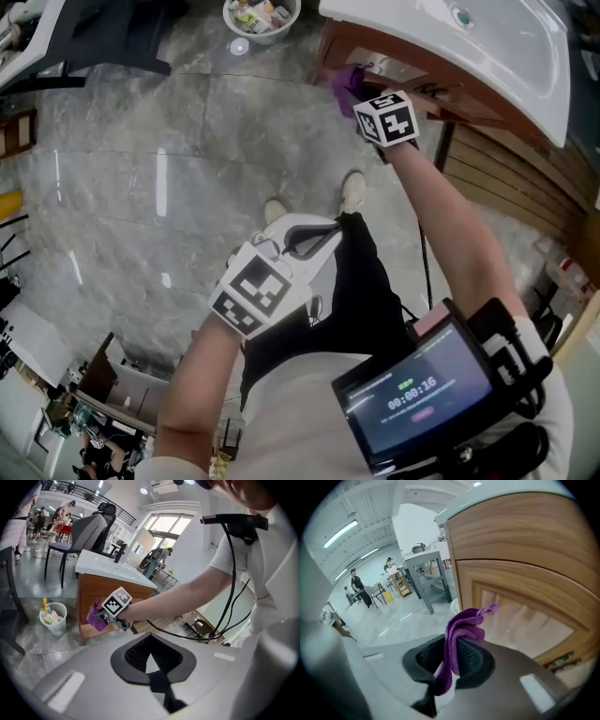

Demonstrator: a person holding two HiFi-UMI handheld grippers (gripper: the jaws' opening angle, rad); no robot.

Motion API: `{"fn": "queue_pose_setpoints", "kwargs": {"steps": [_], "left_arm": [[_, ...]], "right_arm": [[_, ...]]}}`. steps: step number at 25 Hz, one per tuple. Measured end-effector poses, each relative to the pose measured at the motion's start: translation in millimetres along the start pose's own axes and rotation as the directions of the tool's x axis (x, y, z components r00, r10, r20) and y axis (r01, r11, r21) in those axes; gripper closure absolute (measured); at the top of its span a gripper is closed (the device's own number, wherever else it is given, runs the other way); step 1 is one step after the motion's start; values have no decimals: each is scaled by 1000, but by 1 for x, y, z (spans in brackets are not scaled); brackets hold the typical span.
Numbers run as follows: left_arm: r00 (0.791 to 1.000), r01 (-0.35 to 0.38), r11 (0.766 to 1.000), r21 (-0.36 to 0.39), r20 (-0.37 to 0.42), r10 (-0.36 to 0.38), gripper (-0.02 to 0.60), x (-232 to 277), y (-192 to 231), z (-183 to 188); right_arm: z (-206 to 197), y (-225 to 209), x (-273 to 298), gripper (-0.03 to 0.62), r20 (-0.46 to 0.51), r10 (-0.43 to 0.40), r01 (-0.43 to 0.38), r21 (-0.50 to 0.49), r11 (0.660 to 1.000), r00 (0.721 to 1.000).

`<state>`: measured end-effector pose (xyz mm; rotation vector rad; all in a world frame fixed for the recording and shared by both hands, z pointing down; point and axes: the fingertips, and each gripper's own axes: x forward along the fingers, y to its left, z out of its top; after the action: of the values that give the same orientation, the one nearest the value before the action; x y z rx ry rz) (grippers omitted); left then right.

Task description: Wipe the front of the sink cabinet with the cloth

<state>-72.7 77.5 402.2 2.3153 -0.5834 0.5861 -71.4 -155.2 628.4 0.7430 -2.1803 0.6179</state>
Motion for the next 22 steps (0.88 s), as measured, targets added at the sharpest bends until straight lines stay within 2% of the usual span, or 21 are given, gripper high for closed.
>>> {"fn": "queue_pose_setpoints", "kwargs": {"steps": [5,10,14,19,22], "left_arm": [[996,77,995,57,-44,-74,574,30,-19,12],[984,154,982,113,-108,-142,574,70,-43,28],[972,207,968,139,-143,-188,574,110,-60,46],[959,254,954,160,-169,-227,574,159,-75,62],[954,269,949,166,-181,-239,574,185,-80,72]], "right_arm": [[-67,-51,-60,539,-16,-98,99,122,988,995],[-134,-117,-128,539,-44,-221,225,220,949,974],[-188,-177,-178,539,-74,-302,310,292,905,950],[-253,-256,-223,539,-153,-399,427,321,845,904],[-275,-295,-239,539,-188,-429,468,326,821,884]]}}
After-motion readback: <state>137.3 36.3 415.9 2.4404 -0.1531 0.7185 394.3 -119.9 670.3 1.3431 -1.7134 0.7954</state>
